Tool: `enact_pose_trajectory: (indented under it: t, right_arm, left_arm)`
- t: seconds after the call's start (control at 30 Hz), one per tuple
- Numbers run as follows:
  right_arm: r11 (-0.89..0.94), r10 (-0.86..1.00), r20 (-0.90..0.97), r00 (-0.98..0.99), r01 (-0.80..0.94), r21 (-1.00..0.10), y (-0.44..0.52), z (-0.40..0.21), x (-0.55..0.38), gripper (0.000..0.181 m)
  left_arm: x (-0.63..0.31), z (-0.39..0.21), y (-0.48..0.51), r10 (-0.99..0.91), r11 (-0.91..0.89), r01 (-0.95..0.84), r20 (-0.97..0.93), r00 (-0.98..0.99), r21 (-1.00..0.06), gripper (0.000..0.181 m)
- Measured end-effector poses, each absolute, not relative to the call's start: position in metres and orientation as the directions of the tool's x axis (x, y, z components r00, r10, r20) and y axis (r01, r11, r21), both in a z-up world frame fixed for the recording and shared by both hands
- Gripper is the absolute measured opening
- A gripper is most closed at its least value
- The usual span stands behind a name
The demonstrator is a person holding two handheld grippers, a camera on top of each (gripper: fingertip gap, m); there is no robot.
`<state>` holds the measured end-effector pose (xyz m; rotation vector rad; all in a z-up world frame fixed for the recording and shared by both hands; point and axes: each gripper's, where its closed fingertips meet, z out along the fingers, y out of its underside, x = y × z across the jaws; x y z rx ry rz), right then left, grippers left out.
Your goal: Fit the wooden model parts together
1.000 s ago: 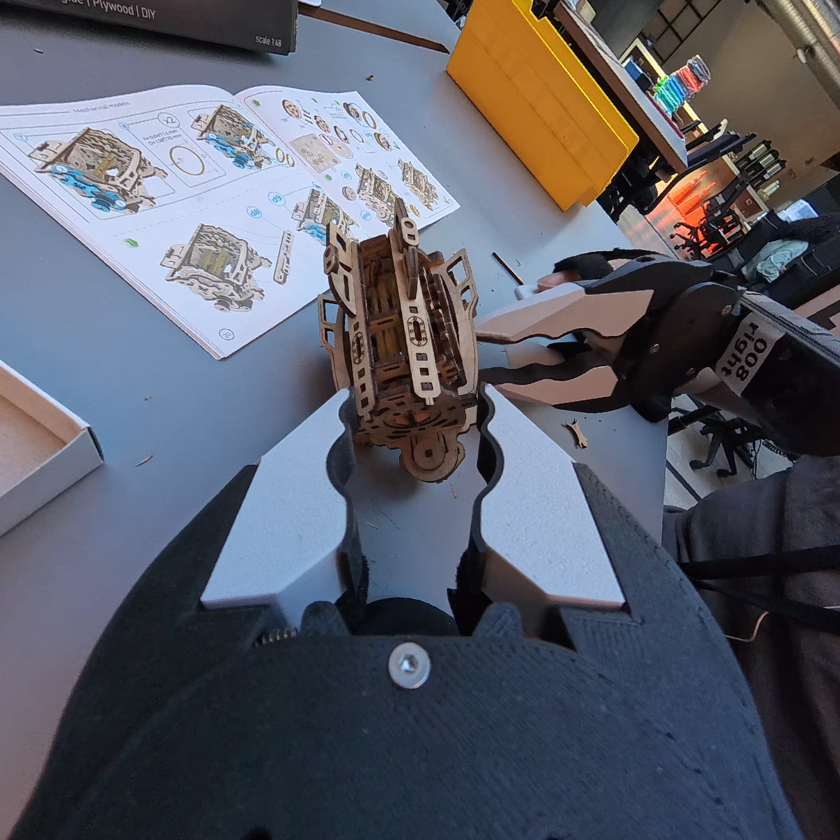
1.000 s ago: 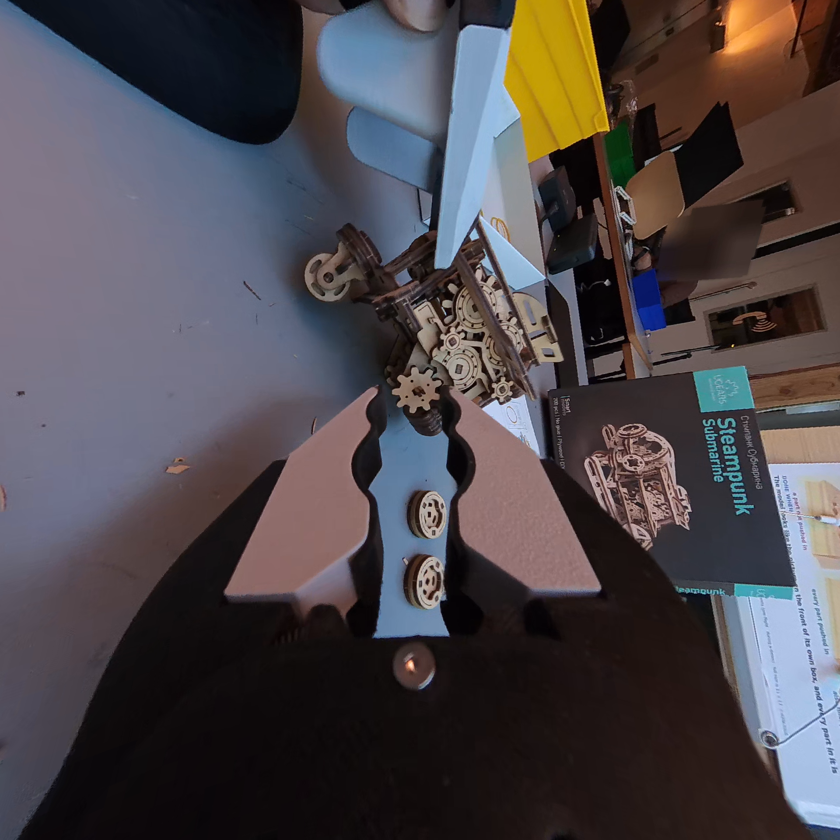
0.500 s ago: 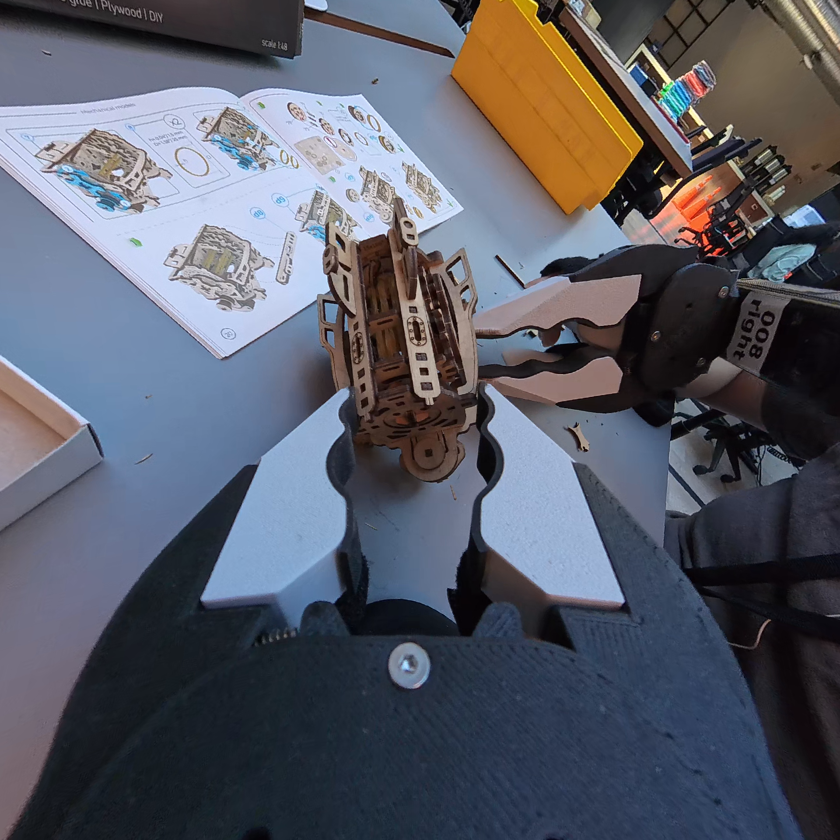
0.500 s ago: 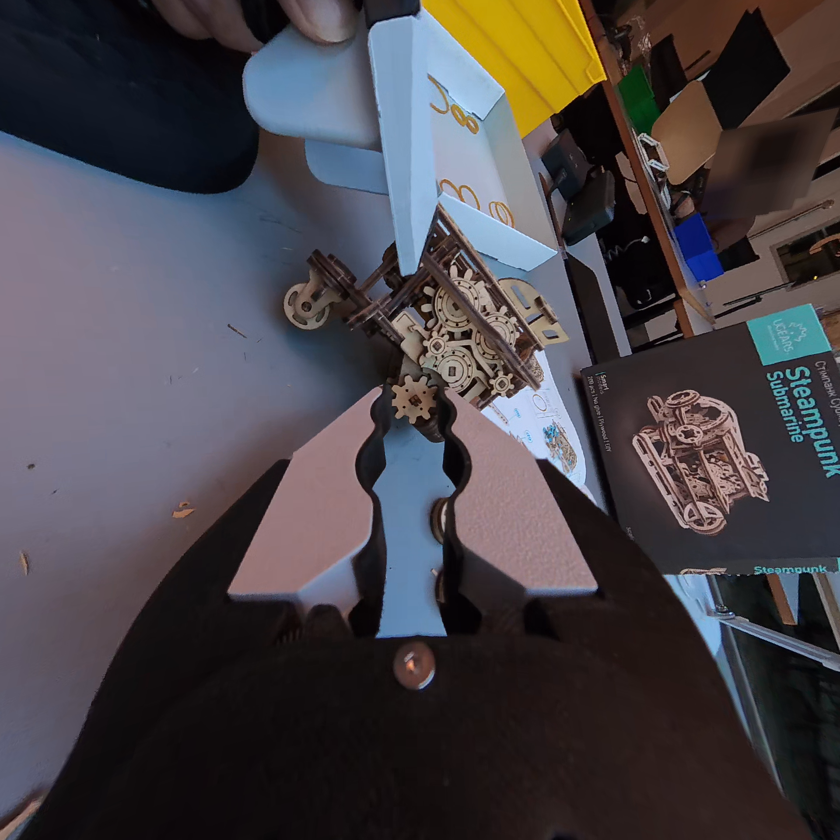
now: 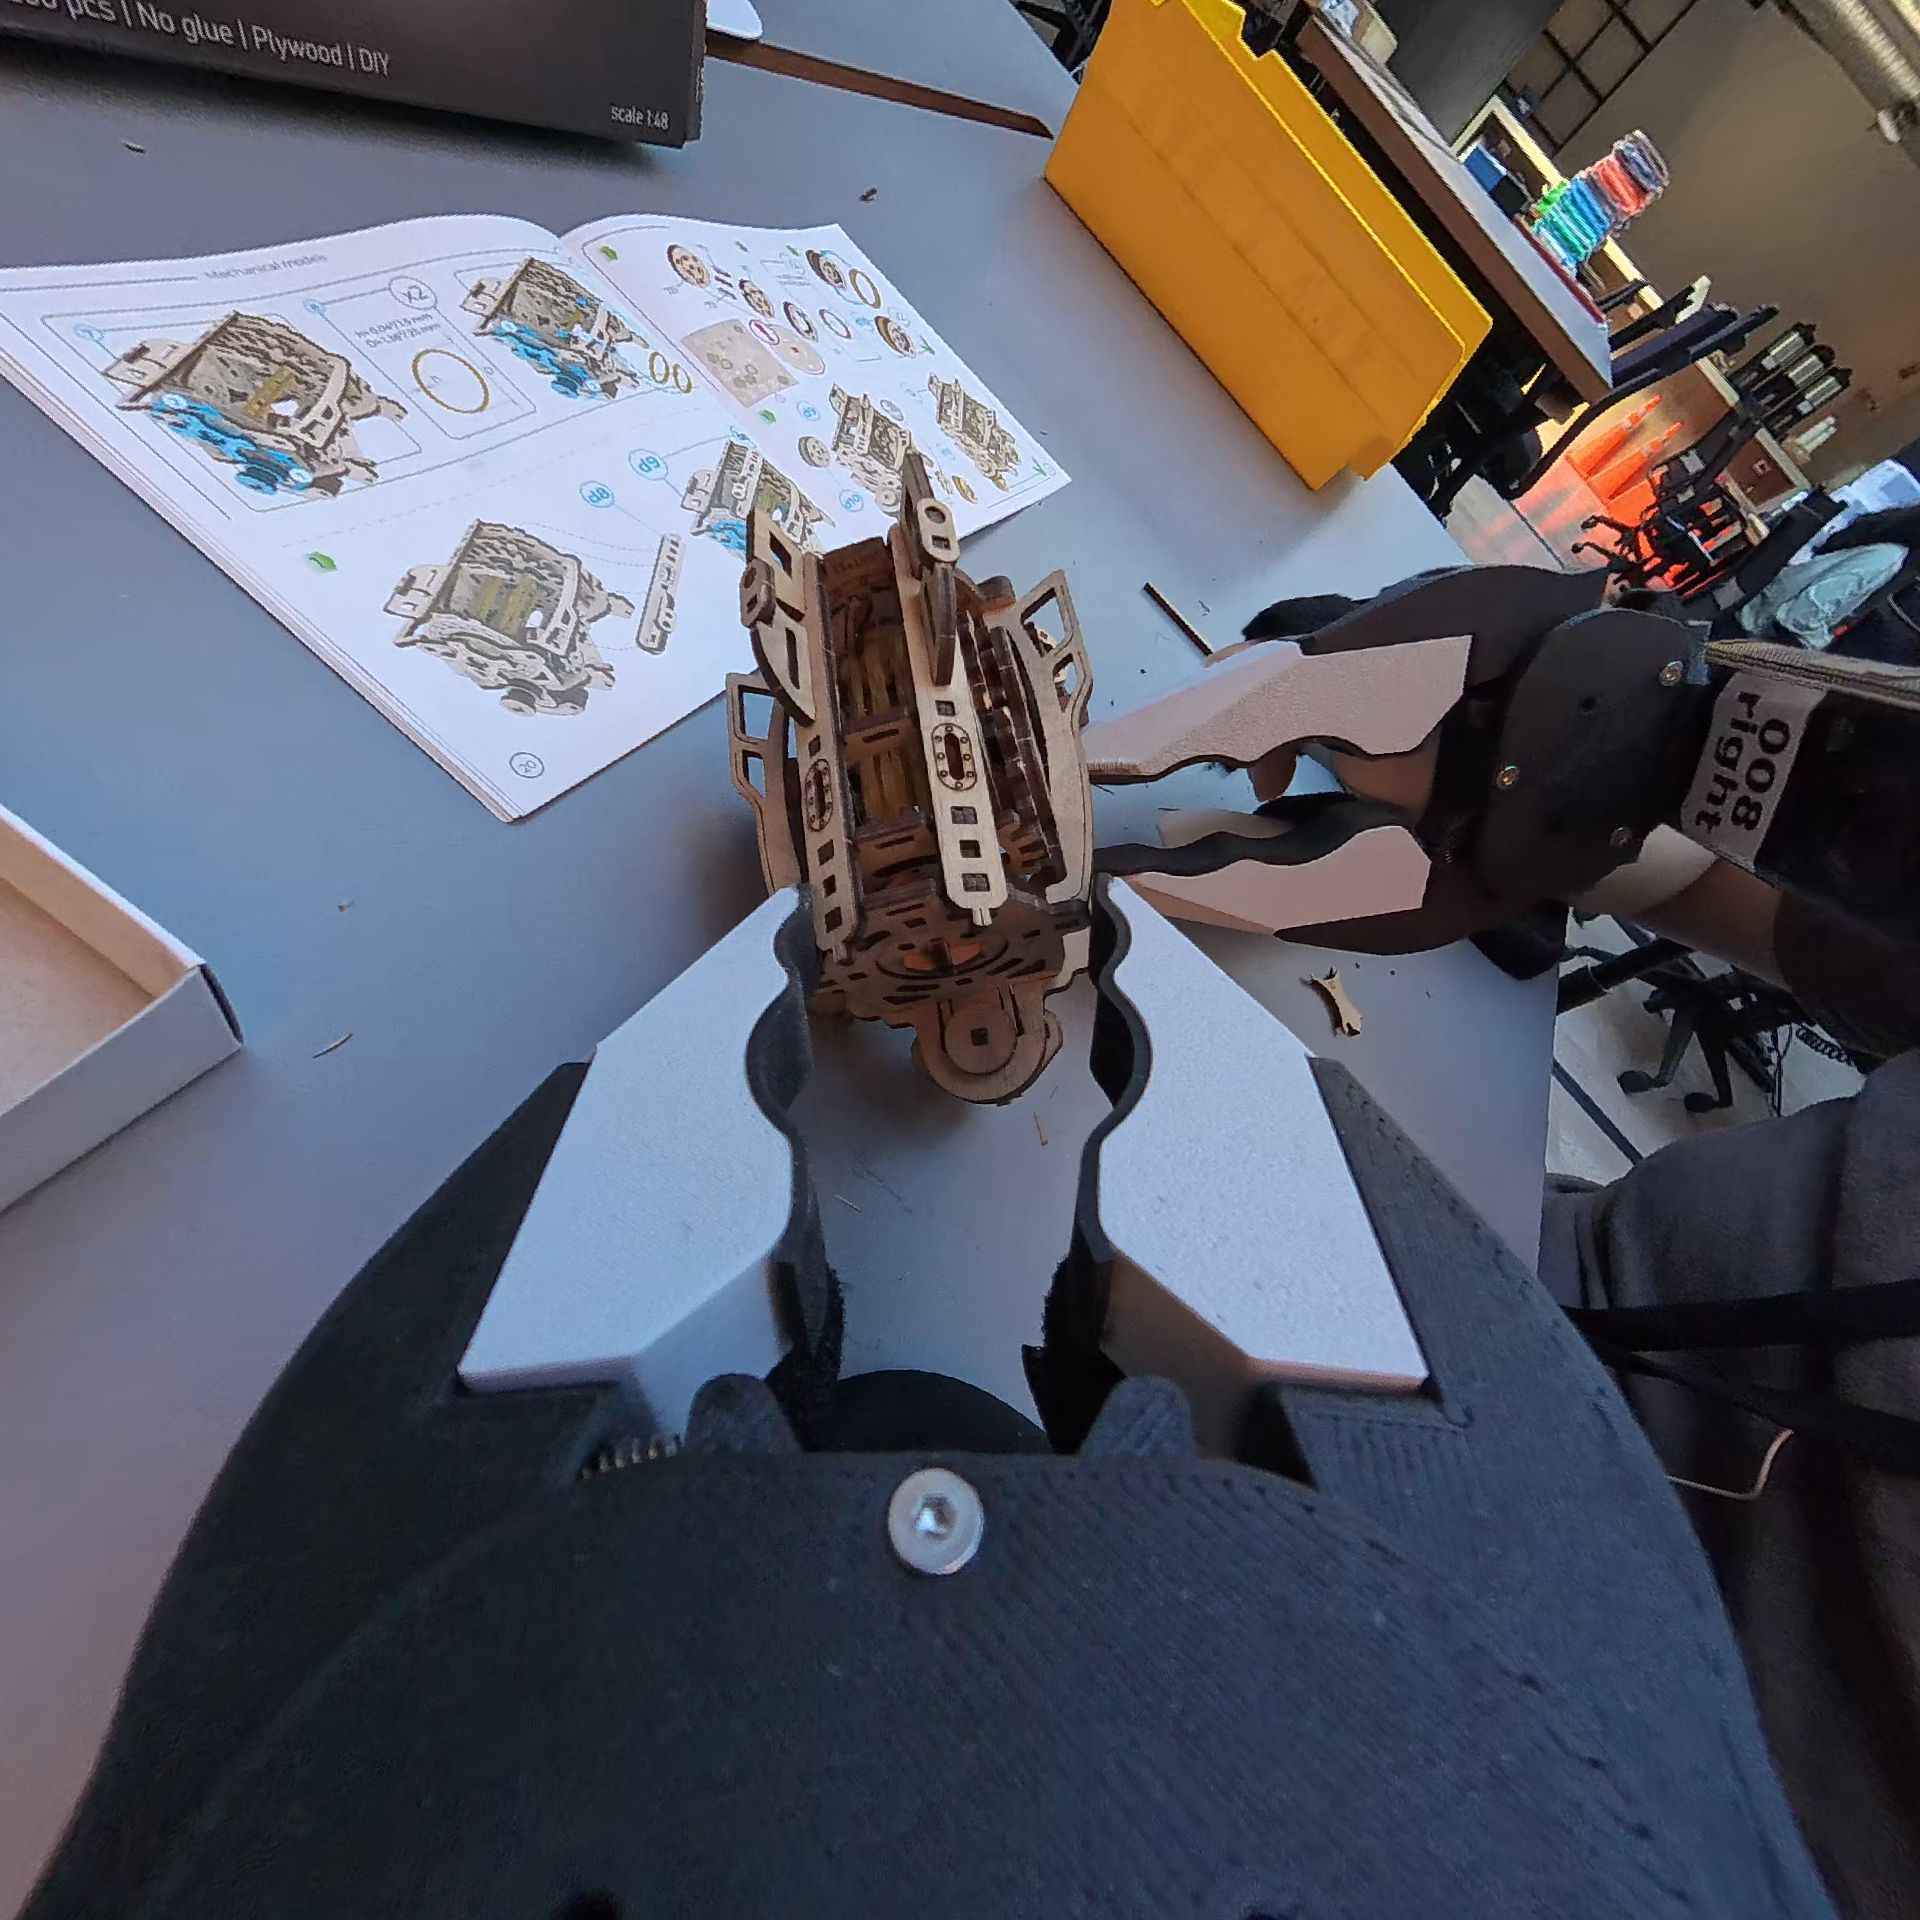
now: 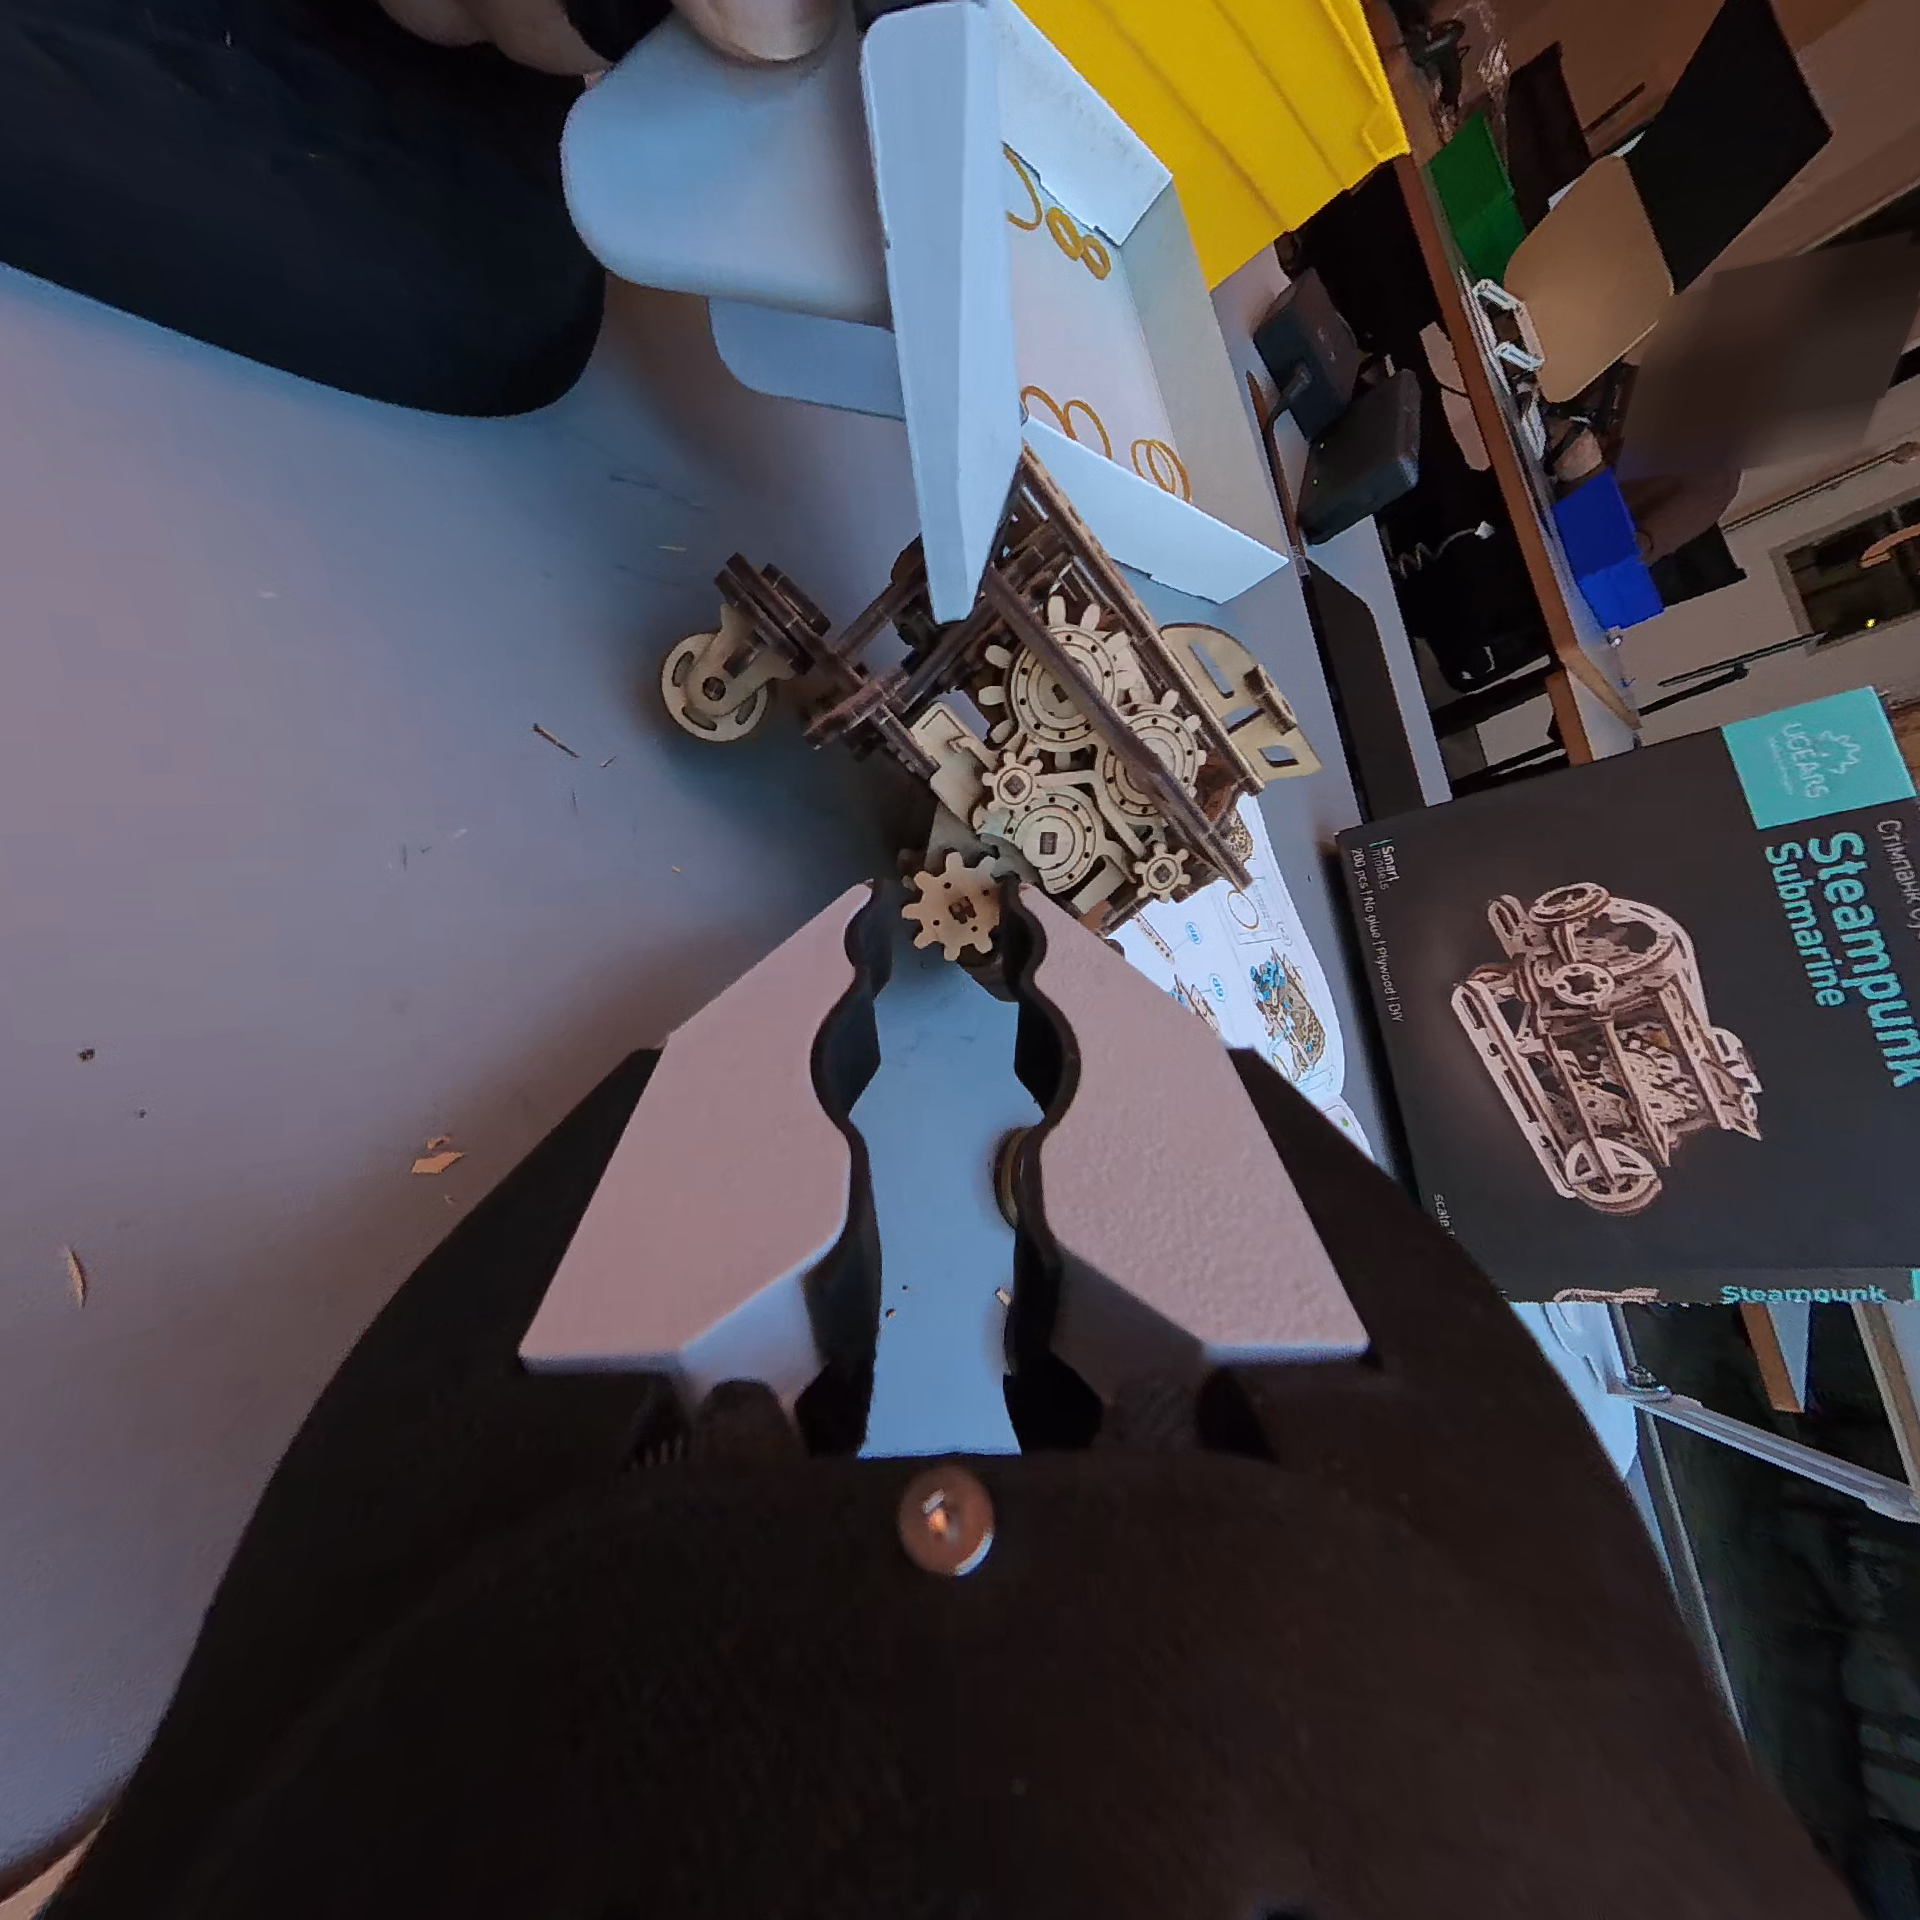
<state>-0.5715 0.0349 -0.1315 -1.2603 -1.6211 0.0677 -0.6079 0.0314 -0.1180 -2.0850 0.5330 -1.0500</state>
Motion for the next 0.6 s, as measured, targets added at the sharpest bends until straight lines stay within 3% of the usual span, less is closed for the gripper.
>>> enact_pose_trajectory:
  t: [0.13, 0.33, 0.6]
  right_arm:
    - [0.475, 0.732, 0.677, 0.077, 0.656, -0.587, 0.028, -0.125, -0.569, 0.02]
    - [0.582, 0.641, 0.767, -0.031, 0.672, -0.458, 0.023, -0.136, -0.567, 0.02]
    - [0.586, 0.644, 0.765, -0.024, 0.658, -0.473, 0.023, -0.133, -0.571, 0.025]
  left_arm:
    - [-0.608, -0.118, 0.031, -0.63, -0.652, -0.03, 0.52, 0.577, -0.757, 0.051]
    - [-0.609, -0.118, 0.032, -0.627, -0.656, -0.025, 0.526, 0.574, -0.754, 0.051]
    - [-0.609, -0.118, 0.031, -0.627, -0.654, -0.024, 0.524, 0.576, -0.756, 0.051]
